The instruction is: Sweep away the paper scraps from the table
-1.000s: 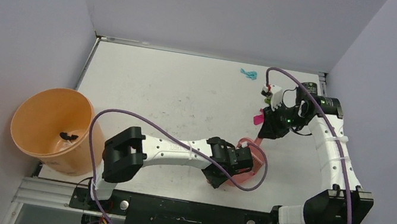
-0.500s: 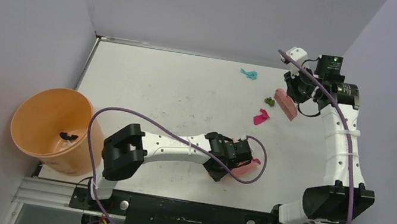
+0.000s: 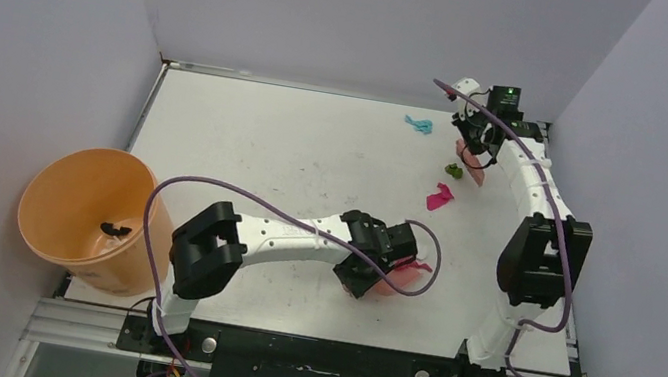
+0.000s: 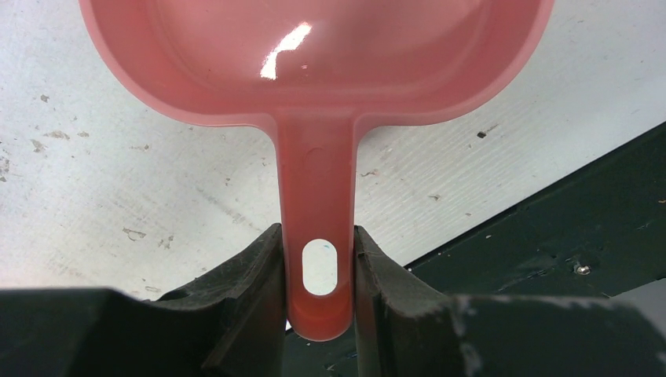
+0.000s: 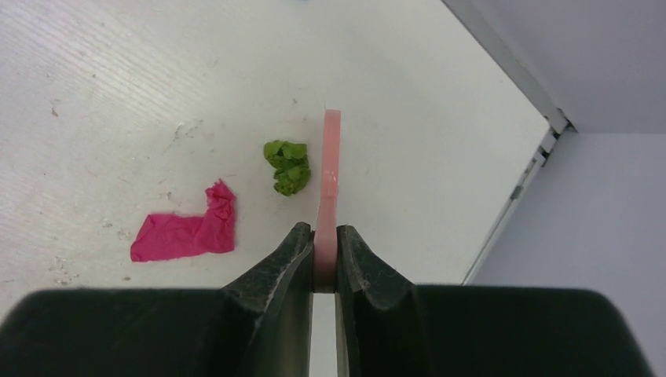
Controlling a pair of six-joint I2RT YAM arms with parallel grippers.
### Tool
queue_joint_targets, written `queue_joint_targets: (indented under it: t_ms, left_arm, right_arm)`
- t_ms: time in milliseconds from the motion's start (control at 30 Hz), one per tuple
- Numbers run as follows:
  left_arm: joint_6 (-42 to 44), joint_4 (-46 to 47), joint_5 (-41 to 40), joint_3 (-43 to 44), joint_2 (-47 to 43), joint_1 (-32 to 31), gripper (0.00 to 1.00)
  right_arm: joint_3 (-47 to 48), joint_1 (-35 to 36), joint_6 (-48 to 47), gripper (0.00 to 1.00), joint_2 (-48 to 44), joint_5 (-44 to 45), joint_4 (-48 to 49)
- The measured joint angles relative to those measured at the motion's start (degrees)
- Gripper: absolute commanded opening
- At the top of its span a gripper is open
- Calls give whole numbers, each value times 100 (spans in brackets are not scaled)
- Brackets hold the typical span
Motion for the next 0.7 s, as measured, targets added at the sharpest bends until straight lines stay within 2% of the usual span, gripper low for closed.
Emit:
queue_joint_targets:
  t_ms: [133, 233, 400, 533, 700]
  left_arm:
    - [37, -15, 127, 0, 0, 136, 0]
    - [90, -13, 197, 7, 0, 238, 0]
    - [168, -26, 308, 216, 85, 372, 0]
    - [251, 9, 376, 431, 284, 426, 0]
    - [269, 122, 411, 518, 516, 448, 0]
  right_arm:
    - [-7, 232, -42, 5, 400, 24, 15]
    - [-197, 448, -160, 5, 313, 37, 26]
    - [-1215, 984, -271, 5, -507, -50, -129]
    - [-1860, 1401, -118, 5, -1353, -433, -612]
    - [-1773, 1438, 313, 5, -1716, -1322, -1517]
